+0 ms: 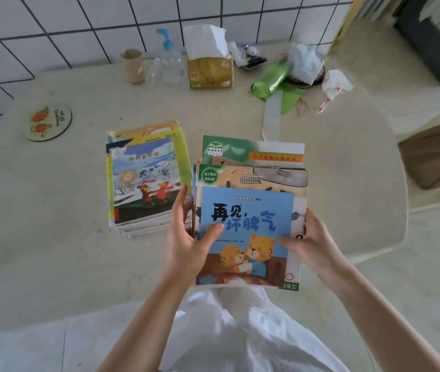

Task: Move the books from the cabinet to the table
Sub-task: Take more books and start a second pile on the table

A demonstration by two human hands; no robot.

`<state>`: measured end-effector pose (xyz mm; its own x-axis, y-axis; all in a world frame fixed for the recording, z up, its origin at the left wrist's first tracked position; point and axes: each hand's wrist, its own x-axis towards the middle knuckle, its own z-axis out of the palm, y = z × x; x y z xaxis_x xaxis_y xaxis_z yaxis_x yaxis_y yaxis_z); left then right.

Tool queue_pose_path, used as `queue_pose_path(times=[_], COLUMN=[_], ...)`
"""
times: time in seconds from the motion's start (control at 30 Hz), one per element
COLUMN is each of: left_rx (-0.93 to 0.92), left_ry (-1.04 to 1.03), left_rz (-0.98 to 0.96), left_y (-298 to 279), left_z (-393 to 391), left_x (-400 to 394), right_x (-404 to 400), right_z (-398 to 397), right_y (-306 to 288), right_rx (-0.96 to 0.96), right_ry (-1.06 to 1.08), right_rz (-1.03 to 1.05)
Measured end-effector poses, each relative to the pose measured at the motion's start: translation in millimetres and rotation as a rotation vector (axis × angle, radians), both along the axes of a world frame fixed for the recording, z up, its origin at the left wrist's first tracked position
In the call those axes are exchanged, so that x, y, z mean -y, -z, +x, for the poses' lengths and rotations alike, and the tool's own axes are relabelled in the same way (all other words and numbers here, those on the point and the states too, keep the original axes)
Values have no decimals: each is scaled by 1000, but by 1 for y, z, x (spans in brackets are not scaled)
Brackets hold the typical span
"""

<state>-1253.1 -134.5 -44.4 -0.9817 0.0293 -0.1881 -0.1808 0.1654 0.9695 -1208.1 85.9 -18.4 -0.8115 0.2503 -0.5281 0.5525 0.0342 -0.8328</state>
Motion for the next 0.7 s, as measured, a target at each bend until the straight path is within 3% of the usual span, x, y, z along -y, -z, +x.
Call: queue_pose_path(times=[0.1,0.2,0.33,0.5,0.7], left_rx=[96,152,169,113,44], left_ry=[15,21,48,-1,-10], left_rz=[71,3,-69,-220,-271], left_y=[7,19,33,47,60], left_z=[-10,-20,-32,-37,-28], left_x=[-22,-39,-48,-45,-39], right_x=[-25,-45,-58,-50,-43], right_z=[-13,-30,-48,-49,-47], right_y=[13,22,28,30,62], right_rx=[-44,-73,-127,-198,-221], right_ry=[-30,-118,-194,-123,-60], right_rz=[95,321,403,264,354])
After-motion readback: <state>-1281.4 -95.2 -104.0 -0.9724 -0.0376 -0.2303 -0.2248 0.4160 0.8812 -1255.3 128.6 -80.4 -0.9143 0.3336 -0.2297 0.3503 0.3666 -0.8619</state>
